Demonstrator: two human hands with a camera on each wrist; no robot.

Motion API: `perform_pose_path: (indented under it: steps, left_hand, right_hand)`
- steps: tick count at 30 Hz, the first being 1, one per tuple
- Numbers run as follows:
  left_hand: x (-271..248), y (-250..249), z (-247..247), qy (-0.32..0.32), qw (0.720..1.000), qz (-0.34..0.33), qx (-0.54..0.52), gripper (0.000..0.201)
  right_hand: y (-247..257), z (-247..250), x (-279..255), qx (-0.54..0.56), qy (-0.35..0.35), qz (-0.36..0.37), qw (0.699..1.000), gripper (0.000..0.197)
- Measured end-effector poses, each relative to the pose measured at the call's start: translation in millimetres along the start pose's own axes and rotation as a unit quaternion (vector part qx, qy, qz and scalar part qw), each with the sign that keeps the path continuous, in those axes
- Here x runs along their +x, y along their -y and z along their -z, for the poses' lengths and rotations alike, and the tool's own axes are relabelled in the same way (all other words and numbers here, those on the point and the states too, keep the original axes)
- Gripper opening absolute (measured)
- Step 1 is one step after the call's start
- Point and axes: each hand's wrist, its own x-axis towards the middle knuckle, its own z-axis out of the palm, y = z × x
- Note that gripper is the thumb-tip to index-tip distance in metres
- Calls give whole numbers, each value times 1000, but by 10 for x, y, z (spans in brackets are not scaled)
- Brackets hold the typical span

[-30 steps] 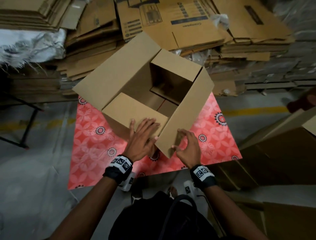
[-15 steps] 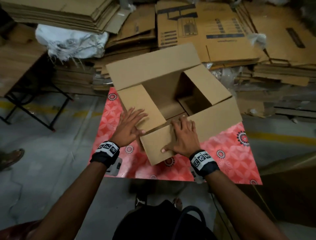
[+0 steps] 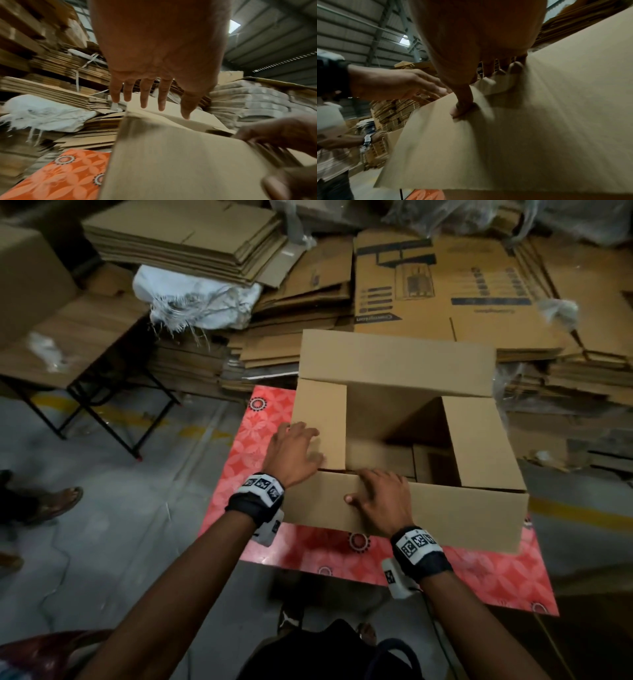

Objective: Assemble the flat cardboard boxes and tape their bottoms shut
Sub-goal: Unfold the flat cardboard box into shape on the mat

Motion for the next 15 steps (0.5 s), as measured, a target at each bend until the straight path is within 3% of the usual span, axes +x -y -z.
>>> perform_pose_path:
  steps: [4, 8, 12, 15]
  left_hand:
    - [148, -366, -83, 70, 993, 14, 93, 88]
    - [211, -420, -24, 50, 995, 9, 83, 95]
    - [140, -401, 268, -30, 999, -29, 33, 74]
    - [49, -225, 560, -156, 986, -63, -18, 45]
  right_hand:
    - [45, 48, 39, -5, -2, -26, 1000, 58]
    - [72, 32, 64, -14, 0, -38, 999, 54]
    - [87, 15, 101, -16, -5, -42, 999, 53]
    - [156, 18, 178, 4, -3, -32, 999, 55]
